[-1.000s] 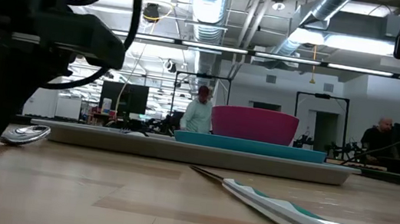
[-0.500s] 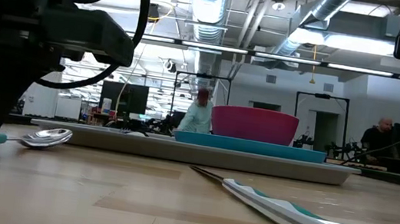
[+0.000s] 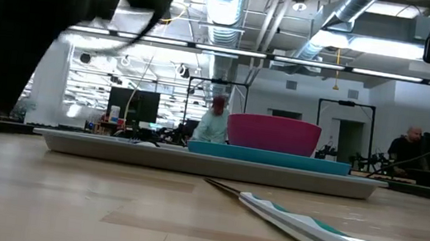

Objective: Set up tray
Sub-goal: Put the light blue spoon on the black napkin to the right side of the light blue fork

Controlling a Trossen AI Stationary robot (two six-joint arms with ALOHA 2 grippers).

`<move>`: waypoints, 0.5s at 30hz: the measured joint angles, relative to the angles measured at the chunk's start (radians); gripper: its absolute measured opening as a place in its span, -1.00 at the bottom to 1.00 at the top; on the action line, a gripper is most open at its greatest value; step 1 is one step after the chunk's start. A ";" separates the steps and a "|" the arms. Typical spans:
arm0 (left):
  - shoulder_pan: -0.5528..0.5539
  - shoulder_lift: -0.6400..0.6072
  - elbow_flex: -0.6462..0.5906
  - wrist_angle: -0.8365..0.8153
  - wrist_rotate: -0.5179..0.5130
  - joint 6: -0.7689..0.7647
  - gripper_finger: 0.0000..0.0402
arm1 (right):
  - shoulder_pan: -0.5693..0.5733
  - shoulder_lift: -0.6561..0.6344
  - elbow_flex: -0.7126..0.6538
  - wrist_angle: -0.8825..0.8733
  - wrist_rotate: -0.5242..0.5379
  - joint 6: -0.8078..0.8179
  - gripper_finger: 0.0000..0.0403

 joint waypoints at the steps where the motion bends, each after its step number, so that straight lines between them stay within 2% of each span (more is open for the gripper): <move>1: -0.001 0.000 0.034 -0.047 -0.021 -0.005 -0.83 | 0.000 0.000 0.000 0.000 0.000 -0.006 -0.37; 6: 0.003 0.000 0.214 -0.288 -0.201 -0.051 -0.83 | 0.000 0.000 0.000 0.000 0.000 -0.015 -0.37; 9: 0.040 -0.001 0.300 -0.445 -0.264 -0.034 -0.83 | 0.000 0.000 0.000 0.000 0.000 -0.016 -0.37; 15: 0.192 -0.130 0.282 -0.439 -0.434 0.190 -0.83 | 0.000 0.000 0.000 0.000 0.000 -0.015 -0.37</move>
